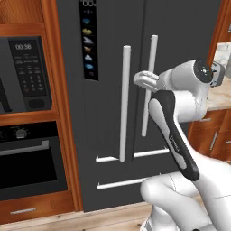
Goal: Retrieve the apple and orange from the fridge and place them into the bowl on the dining table.
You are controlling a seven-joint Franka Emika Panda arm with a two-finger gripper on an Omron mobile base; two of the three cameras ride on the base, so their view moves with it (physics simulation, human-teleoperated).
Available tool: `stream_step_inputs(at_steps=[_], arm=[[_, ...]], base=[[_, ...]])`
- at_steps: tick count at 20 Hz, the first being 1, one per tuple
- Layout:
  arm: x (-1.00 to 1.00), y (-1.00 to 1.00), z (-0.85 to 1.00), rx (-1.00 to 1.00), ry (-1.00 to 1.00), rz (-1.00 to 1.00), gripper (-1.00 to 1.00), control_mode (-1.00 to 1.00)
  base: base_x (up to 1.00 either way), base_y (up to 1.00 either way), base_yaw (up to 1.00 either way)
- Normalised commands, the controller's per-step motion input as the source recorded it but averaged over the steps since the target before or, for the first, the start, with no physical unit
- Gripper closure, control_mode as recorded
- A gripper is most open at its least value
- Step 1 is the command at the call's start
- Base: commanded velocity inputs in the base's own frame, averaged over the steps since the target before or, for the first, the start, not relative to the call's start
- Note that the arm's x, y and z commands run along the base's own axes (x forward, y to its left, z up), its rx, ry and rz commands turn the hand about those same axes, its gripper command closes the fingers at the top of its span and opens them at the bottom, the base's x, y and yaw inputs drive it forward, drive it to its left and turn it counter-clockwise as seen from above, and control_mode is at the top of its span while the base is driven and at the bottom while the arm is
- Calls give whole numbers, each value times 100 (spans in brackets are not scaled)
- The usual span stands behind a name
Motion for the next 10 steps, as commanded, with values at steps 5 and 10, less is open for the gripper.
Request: stream_step_inputs(at_steps=[5,10], arm=[[-6,-31,0,48,-6,-10,-100,-100],[-3,-46,2,39,1,-5,-100,-100]], base=[[0,0,0],[0,0,0]])
